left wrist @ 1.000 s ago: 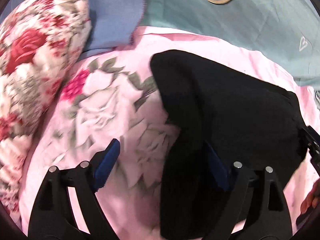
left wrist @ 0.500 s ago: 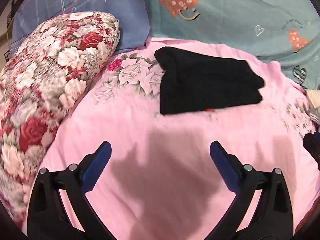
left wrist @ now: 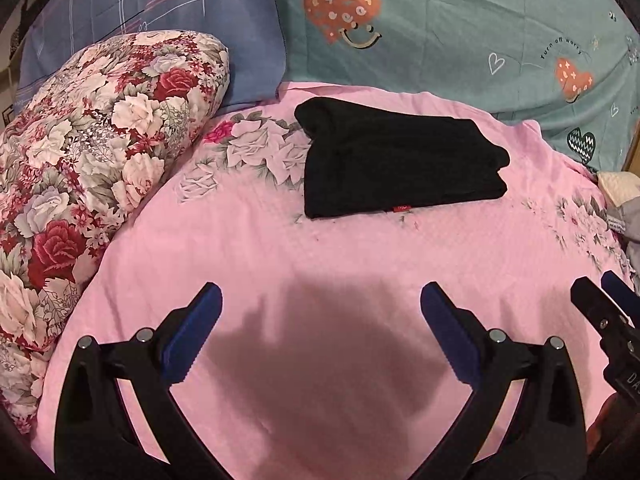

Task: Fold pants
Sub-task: 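Open both grippers and withdraw them from the folded pants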

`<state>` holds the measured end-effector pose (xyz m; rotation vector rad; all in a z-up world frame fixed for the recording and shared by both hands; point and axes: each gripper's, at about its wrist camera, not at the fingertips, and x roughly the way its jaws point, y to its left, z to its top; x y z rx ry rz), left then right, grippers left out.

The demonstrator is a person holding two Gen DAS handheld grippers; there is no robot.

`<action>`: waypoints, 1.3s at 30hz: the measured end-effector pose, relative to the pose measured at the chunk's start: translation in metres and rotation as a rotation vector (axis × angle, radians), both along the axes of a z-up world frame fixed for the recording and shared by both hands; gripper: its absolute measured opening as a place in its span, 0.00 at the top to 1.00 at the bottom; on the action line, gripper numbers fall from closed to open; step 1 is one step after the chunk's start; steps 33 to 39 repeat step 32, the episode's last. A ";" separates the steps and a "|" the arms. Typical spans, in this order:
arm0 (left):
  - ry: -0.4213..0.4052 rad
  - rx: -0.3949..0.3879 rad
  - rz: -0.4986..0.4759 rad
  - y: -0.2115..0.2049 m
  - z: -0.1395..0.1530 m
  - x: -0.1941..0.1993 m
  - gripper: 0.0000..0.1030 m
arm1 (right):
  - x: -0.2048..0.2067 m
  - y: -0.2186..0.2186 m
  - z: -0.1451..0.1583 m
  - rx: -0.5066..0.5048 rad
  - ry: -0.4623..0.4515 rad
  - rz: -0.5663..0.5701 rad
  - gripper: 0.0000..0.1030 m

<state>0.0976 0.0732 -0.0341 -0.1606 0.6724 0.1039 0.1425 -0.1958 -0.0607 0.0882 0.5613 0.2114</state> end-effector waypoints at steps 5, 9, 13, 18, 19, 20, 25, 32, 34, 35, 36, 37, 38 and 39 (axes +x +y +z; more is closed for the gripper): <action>0.002 0.007 -0.015 -0.004 -0.001 -0.003 0.02 | 0.000 0.006 -0.007 0.016 0.034 0.027 0.01; 0.004 0.026 -0.027 -0.008 -0.001 -0.003 0.02 | -0.001 0.011 -0.010 -0.021 0.032 0.027 0.01; 0.005 0.022 -0.028 -0.008 -0.002 -0.003 0.02 | 0.000 0.010 -0.011 -0.015 0.041 0.028 0.01; -0.027 -0.001 -0.022 -0.005 -0.001 -0.007 0.02 | 0.000 0.006 -0.009 -0.002 0.036 0.014 0.01; -0.042 -0.009 -0.014 -0.003 0.000 -0.009 0.02 | 0.000 0.005 -0.008 0.003 0.035 0.012 0.01; -0.040 -0.010 -0.009 -0.003 0.000 -0.009 0.02 | -0.001 0.005 -0.008 0.005 0.035 0.011 0.01; 0.005 -0.022 -0.013 -0.001 -0.006 -0.003 0.02 | 0.000 0.003 -0.008 0.006 0.037 0.003 0.01; 0.054 -0.004 -0.008 -0.004 -0.014 0.003 0.02 | 0.004 0.003 -0.014 -0.010 0.073 -0.004 0.01; 0.054 -0.004 -0.008 -0.004 -0.014 0.003 0.02 | 0.004 0.003 -0.014 -0.010 0.073 -0.004 0.01; 0.054 -0.004 -0.008 -0.004 -0.014 0.003 0.02 | 0.004 0.003 -0.014 -0.010 0.073 -0.004 0.01; 0.054 -0.004 -0.008 -0.004 -0.014 0.003 0.02 | 0.004 0.003 -0.014 -0.010 0.073 -0.004 0.01; 0.054 -0.004 -0.008 -0.004 -0.014 0.003 0.02 | 0.004 0.003 -0.014 -0.010 0.073 -0.004 0.01; 0.054 -0.004 -0.008 -0.004 -0.014 0.003 0.02 | 0.004 0.003 -0.014 -0.010 0.073 -0.004 0.01; 0.054 -0.004 -0.008 -0.004 -0.014 0.003 0.02 | 0.004 0.003 -0.014 -0.010 0.073 -0.004 0.01</action>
